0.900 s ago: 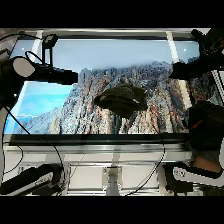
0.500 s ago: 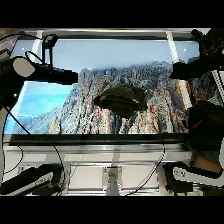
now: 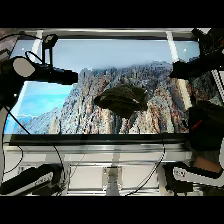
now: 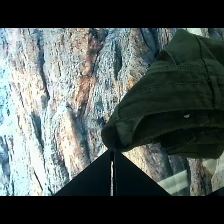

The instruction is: Fold the clothes and pants, and hang the long-sleeved shirts on hangers.

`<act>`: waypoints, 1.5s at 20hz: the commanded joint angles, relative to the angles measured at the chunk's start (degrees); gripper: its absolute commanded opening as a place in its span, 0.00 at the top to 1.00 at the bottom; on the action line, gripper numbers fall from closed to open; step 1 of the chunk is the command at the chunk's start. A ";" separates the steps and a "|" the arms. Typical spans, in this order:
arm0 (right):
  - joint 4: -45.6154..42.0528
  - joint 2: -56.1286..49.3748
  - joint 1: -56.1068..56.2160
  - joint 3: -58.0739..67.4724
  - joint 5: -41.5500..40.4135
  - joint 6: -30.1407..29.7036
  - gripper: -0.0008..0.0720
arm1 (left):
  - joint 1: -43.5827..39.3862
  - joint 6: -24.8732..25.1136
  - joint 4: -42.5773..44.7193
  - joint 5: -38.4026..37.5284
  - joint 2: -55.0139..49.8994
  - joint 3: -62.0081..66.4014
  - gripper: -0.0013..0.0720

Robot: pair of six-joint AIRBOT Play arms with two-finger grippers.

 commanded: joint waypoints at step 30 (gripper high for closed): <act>7.17 6.34 15.23 -36.68 -24.11 -28.79 0.23 | -4.57 9.53 -2.91 -4.11 -0.37 -15.87 0.97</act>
